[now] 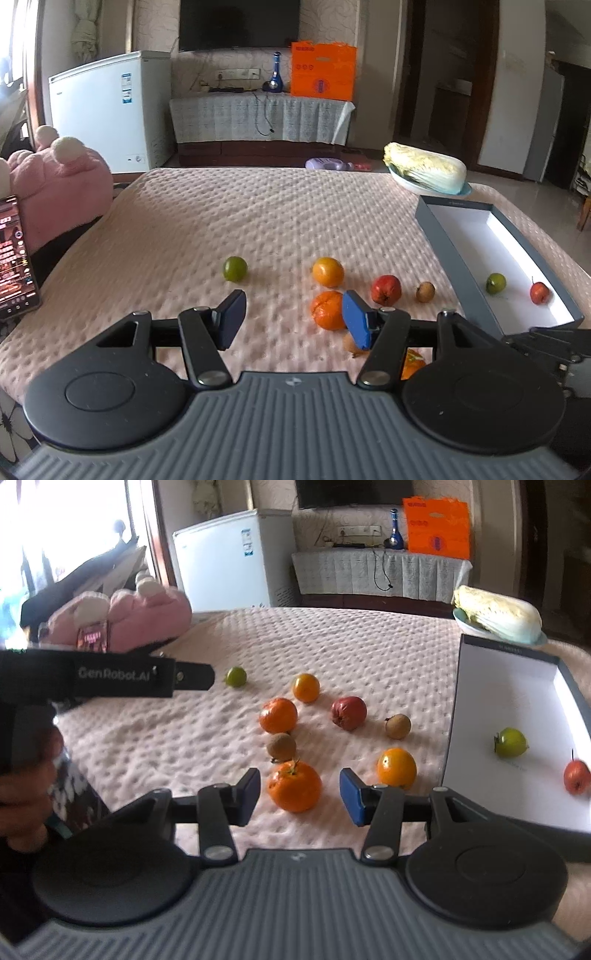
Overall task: Organize fruits
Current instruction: 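Move both open tools back over the remaining fruits, then close the right tool on the stemmed orange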
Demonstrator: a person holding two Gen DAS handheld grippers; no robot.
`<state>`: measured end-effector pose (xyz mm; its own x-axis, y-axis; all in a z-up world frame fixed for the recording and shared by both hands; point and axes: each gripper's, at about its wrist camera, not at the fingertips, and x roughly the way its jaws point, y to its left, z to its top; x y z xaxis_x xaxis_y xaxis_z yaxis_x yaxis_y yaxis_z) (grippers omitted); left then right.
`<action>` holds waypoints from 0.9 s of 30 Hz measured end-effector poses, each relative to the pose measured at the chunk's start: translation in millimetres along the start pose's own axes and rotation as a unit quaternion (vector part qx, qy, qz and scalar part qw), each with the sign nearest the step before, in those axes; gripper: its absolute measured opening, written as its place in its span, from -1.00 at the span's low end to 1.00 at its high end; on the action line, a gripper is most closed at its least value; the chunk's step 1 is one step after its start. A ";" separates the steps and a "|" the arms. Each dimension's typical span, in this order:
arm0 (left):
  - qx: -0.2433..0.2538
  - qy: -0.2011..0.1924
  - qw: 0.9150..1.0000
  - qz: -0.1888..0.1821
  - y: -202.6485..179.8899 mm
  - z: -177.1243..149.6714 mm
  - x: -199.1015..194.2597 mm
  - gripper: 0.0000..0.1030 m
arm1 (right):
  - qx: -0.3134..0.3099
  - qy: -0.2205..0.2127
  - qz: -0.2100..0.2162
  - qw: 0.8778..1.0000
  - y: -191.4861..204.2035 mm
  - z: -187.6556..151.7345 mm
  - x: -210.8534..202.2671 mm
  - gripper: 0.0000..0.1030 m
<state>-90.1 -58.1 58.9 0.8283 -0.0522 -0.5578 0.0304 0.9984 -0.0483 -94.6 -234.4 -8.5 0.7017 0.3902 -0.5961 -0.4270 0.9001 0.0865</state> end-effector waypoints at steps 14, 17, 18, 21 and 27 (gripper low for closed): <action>-0.009 -0.006 0.999 -0.035 -8.9 4.2 0.1 0.24 | -0.015 0.031 -0.004 0.999 12.5 0.4 27.8 0.01; -0.005 -0.008 0.999 -0.034 -9.6 3.3 -0.7 0.24 | -0.018 0.040 -0.009 0.999 13.6 -0.1 32.5 0.00; -0.004 -0.007 0.999 -0.034 -9.6 3.0 -0.1 0.24 | -0.020 0.040 -0.010 0.999 14.5 -0.3 33.0 0.00; -0.004 -0.001 0.999 -0.032 -7.3 2.4 3.5 0.24 | -0.024 0.042 -0.017 0.999 14.3 -0.6 34.2 -0.15; -0.003 0.008 1.000 -0.023 -5.0 1.1 9.6 0.24 | -0.025 0.043 -0.013 0.999 11.6 -0.1 33.5 -0.23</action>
<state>-81.6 -63.5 54.7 0.8169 -0.0979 -0.5684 0.0645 0.9948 -0.0788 -76.2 -210.9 -27.5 0.6629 0.3466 -0.6636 -0.4382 0.8983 0.0314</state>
